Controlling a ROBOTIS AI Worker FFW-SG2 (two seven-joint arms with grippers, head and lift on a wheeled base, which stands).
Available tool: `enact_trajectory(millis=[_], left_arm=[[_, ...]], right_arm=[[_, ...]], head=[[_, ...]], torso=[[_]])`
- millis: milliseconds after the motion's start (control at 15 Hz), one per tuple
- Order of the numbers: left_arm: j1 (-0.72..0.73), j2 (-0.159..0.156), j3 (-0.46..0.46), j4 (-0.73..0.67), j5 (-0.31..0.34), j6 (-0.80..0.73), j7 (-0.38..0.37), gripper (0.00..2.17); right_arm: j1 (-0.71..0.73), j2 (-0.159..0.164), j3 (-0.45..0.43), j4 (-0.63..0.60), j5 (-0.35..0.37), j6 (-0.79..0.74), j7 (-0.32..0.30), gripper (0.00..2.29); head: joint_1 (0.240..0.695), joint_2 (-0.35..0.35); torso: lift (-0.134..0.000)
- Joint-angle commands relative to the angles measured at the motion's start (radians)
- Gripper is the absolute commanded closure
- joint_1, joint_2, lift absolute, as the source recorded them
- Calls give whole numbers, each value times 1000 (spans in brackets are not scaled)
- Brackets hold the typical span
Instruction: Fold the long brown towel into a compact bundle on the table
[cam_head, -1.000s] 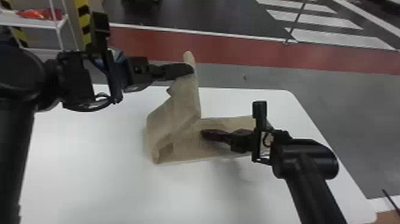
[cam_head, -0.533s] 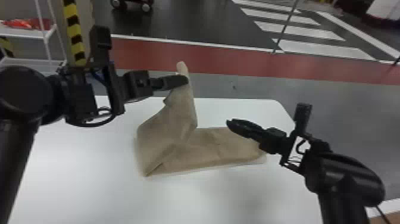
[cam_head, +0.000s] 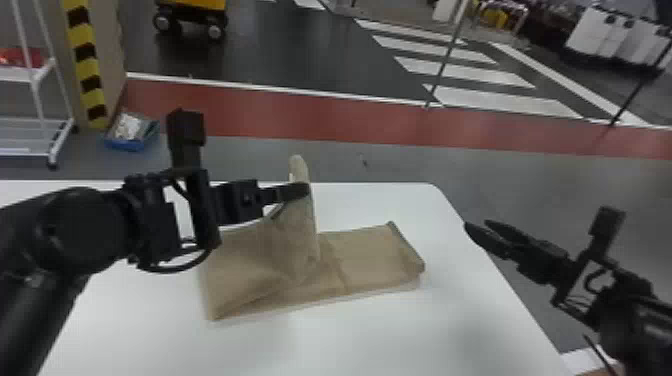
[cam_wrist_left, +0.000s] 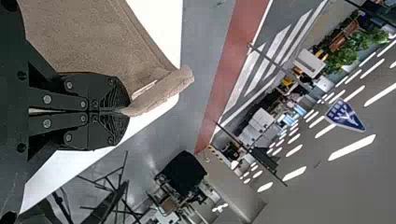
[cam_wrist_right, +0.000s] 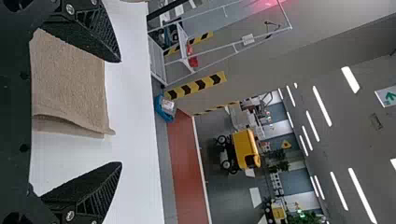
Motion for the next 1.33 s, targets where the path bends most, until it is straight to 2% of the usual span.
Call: enact_trajectory(millis=[0, 267, 400, 467, 533, 600, 800, 933, 1000, 1133, 1267], left_arm=[[3, -3, -57, 39, -28, -46, 6, 1737], [-10, -3, -148, 143, -53, -270, 47, 1676], [-27, -3, -175, 195, -53, -301, 32, 1315], [-27, -3, -195, 206, -31, -301, 24, 903], [-25, -3, -221, 226, 4, -301, -2, 299], [-25, -3, -253, 252, 24, -304, -13, 60], [-27, -3, -410, 381, 27, -482, -33, 60], [-31, -3, -499, 407, 10, -522, -31, 66], [-31, -3, -510, 405, 9, -519, -28, 66], [-14, -3, -451, 355, 7, -467, -31, 70], [36, -3, -379, 207, -113, -350, -31, 70]], right_arm=[[11, -20, -7, 38, -18, -52, 2, 63], [54, -45, -30, 54, -62, -107, 22, 63], [66, -56, -37, 84, -79, -144, 22, 63], [66, -57, -37, 104, -79, -165, 22, 63], [65, -59, -33, 116, -81, -172, 22, 63], [61, -59, -26, 118, -82, -181, 20, 63], [54, -48, 13, 116, -82, -184, 10, 63], [52, -36, 26, 116, -82, -187, 5, 66], [52, -34, 32, 118, -82, -199, 1, 66], [52, -28, 54, 116, -81, -211, -13, 66], [40, -16, 83, 110, -75, -175, -55, 103]], head=[[607, -350], [625, -350], [623, -350], [622, -350], [624, -350], [630, -350], [650, -350], [668, -350], [687, -350], [695, -350], [695, -350]], torso=[[-123], [-123], [-123], [-123], [-123], [-123], [-123], [-123], [-123], [-123], [-123]])
